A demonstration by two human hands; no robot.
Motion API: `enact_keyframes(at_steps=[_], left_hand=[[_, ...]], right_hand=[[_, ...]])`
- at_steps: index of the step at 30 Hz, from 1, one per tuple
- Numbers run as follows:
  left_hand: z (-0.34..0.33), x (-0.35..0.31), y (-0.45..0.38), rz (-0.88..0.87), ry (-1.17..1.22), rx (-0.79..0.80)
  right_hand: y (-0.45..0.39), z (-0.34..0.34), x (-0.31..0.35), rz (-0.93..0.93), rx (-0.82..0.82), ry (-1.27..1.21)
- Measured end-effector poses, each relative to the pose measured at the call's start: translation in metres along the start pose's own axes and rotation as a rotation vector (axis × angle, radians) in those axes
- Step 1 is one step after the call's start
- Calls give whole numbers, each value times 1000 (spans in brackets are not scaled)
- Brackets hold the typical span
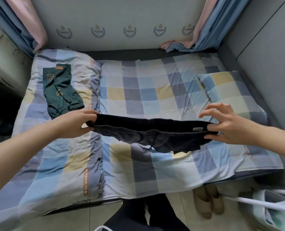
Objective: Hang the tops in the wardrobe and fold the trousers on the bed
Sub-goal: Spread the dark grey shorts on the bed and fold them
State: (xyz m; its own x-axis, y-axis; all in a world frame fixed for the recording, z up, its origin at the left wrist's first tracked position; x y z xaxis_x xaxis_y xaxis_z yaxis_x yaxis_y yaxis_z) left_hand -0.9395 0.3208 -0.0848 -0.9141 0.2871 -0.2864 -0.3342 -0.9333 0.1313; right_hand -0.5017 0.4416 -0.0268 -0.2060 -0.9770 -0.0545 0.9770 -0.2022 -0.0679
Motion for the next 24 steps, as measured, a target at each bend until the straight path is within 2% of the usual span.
enact_keyframes(at_steps=[4, 7, 8, 10, 14, 16, 17, 19, 22, 24], left_hand=[[-4, 2, 4, 405, 711, 1], [-12, -6, -1, 562, 1084, -60], [-16, -11, 0, 589, 1190, -44], [-33, -20, 5, 650, 1336, 115], [-76, -35, 29, 789, 1403, 687], [-90, -36, 34, 814, 1438, 795], [-97, -33, 33, 829, 1460, 809], [-109, -26, 28, 884, 1497, 778], [-118, -7, 4, 969, 1481, 621], [-130, 13, -26, 991, 1378, 476]], right_hand=[[15, -9, -25, -398, 19, -471], [20, -12, -31, -653, -94, -741], [23, -16, -32, -706, -105, -841], [32, -28, -29, -781, -25, -1035], [64, -66, -12, -994, 419, -1498], [71, -75, 2, -966, 667, -1715], [71, -77, 4, -937, 744, -1775], [69, -84, -4, -944, 783, -1836], [52, -104, -34, -1061, 675, -1818], [35, -136, -63, -1144, 563, -1724]])
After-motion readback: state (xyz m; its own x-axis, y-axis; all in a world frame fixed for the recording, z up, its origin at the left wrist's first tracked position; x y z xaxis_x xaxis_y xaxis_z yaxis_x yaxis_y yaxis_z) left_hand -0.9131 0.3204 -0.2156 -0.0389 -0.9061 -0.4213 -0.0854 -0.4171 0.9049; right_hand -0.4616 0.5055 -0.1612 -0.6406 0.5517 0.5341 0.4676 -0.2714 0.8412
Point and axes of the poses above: each hand's wrist, its own y-axis away from the middle knuckle, its own z-axis out of the back of the hand, x = y × z, the point moved 5 cm from there along -y, towards the middle knuckle, and after that the axes turned 2 degrees about z, right-handed, at the moved point
